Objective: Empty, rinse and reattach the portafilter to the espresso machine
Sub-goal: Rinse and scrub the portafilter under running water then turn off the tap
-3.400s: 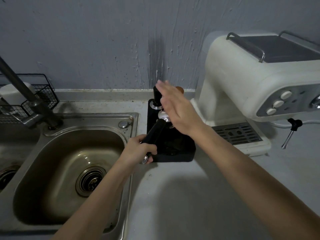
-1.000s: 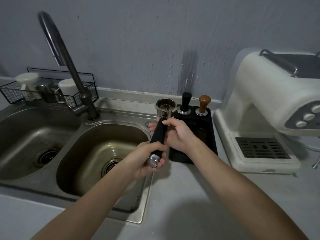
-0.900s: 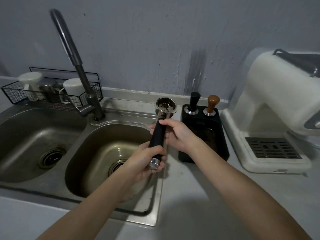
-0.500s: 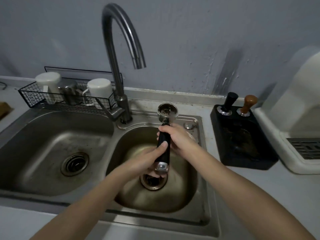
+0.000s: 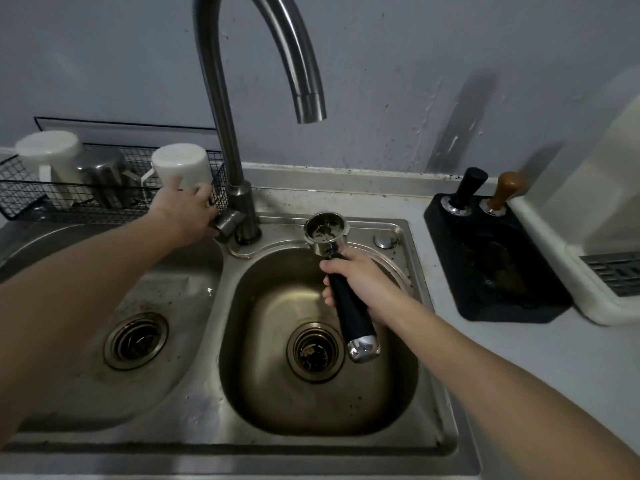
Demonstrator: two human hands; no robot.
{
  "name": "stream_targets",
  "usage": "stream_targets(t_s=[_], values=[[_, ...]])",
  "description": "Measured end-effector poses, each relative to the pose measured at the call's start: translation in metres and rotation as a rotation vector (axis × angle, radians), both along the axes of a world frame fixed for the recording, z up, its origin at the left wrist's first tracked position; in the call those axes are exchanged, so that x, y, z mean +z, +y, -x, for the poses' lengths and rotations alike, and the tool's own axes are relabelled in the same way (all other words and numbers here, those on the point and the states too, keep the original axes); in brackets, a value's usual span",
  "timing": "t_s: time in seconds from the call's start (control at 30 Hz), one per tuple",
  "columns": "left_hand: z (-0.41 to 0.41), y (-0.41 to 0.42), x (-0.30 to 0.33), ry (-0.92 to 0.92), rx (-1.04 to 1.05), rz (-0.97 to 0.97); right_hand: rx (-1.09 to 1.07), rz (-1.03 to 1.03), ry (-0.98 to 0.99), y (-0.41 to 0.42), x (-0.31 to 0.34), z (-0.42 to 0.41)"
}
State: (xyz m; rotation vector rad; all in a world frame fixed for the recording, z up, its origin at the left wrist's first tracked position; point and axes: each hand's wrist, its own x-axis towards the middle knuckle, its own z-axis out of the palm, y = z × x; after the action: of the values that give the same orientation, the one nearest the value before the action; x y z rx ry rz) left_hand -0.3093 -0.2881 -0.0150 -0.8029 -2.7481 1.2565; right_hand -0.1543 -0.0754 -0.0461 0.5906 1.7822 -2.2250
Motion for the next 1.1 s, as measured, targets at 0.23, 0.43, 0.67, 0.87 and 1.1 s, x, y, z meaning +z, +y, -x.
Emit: stream_targets(t_s=[0.23,0.43,0.67,0.87,1.1], values=[[0.002,-0.012,-0.020,0.032,-0.064,-0.206,0.031,-0.055,0.002,-0.002,-0.003,0.002],[-0.002,-0.012,-0.026,0.123,-0.098,-0.160,0.028,-0.081,0.000,-0.005,-0.003,0.003],[-0.010,-0.011,-0.032,0.140,-0.034,-0.263,0.032,-0.087,-0.016,-0.007,-0.003,0.001],[-0.011,-0.011,-0.038,0.168,-0.013,-0.300,0.037,-0.026,-0.050,-0.010,-0.003,-0.002],[-0.038,0.012,-0.039,0.046,0.152,-0.633,0.070,-0.051,-0.175,-0.004,-0.010,-0.016]])
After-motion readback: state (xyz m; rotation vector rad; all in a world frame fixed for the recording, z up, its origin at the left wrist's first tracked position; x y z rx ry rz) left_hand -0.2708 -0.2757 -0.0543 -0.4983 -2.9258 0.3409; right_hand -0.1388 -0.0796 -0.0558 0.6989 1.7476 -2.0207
